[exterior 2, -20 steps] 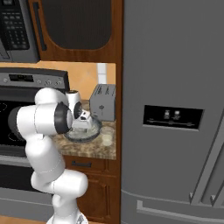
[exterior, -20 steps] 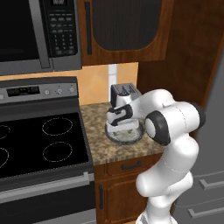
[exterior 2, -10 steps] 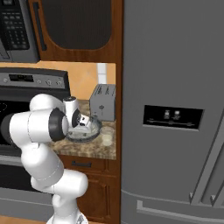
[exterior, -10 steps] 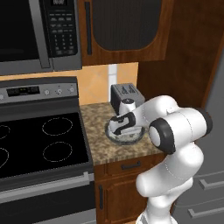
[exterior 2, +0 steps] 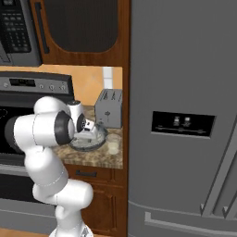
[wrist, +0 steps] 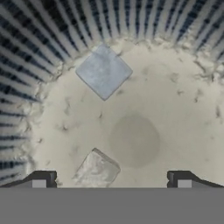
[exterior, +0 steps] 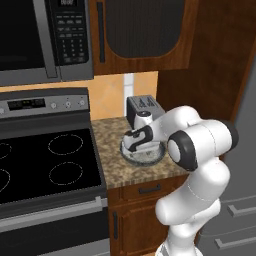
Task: Grab a lemon wedge from the fridge and one ice cube from the ice bowl, and put them in the glass of lemonade.
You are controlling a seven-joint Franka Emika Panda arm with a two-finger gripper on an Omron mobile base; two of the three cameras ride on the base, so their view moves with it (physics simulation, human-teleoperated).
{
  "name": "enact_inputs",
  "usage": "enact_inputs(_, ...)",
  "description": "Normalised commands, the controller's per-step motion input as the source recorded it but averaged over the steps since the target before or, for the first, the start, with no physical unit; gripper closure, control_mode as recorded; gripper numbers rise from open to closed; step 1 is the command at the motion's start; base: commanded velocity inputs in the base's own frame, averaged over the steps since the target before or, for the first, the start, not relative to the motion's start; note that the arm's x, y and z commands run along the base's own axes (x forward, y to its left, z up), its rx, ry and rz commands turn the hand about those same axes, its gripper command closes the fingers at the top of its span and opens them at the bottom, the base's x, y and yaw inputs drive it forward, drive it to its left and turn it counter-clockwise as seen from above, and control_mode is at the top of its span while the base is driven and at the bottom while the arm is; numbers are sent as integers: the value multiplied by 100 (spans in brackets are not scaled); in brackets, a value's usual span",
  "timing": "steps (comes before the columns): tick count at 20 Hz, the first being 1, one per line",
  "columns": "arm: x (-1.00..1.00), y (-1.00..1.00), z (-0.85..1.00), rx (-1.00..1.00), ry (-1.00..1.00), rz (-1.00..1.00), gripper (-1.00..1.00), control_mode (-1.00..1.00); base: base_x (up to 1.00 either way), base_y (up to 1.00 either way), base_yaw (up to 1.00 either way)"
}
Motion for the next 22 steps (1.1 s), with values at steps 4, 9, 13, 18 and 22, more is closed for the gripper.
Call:
enact_inputs(4, 4, 0, -3, 0, 0, 0, -100, -100, 0, 0, 0)
enact_inputs(9, 0, 0, -38, 0, 0, 0, -100, -100, 0, 0, 0)
enact_inputs(13, 0, 0, -19, 0, 0, 0, -100, -100, 0, 0, 0)
enact_inputs(18, 0, 0, 0, 0, 0, 0, 100, -100, 0, 0, 0)
enact_inputs(22, 0, 0, 0, 0, 0, 0, 100, -100, 0, 0, 0)
